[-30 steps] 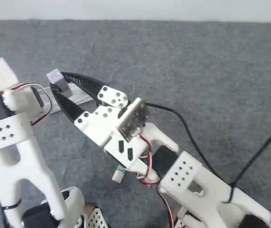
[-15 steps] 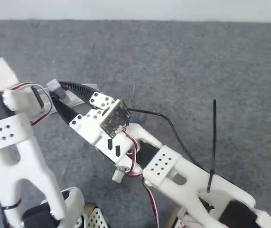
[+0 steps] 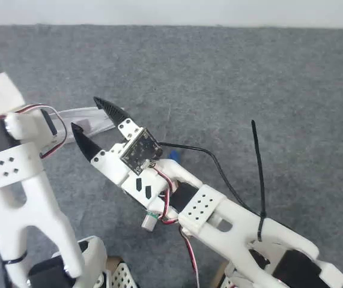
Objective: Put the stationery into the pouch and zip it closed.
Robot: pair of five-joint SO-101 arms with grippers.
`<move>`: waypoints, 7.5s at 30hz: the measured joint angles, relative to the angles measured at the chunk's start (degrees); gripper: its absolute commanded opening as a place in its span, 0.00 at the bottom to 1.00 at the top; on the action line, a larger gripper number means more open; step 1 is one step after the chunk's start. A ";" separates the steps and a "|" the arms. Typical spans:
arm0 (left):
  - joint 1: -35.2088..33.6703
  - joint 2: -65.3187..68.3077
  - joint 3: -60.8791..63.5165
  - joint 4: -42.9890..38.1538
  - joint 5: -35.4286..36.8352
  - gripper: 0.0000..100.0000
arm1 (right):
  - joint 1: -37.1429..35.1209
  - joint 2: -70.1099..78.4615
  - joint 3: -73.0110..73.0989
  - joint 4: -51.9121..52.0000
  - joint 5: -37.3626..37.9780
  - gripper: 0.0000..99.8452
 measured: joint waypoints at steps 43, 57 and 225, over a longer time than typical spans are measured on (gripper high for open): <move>-0.18 0.00 1.49 -1.05 0.00 0.01 | 7.82 -38.24 0.18 66.11 -9.58 0.16; -0.18 0.00 1.49 -1.05 0.00 0.01 | 17.49 -34.02 0.18 74.11 -10.73 0.17; -0.18 -0.09 3.16 -3.08 0.00 0.01 | -0.09 -1.93 -0.70 -8.97 -1.67 0.01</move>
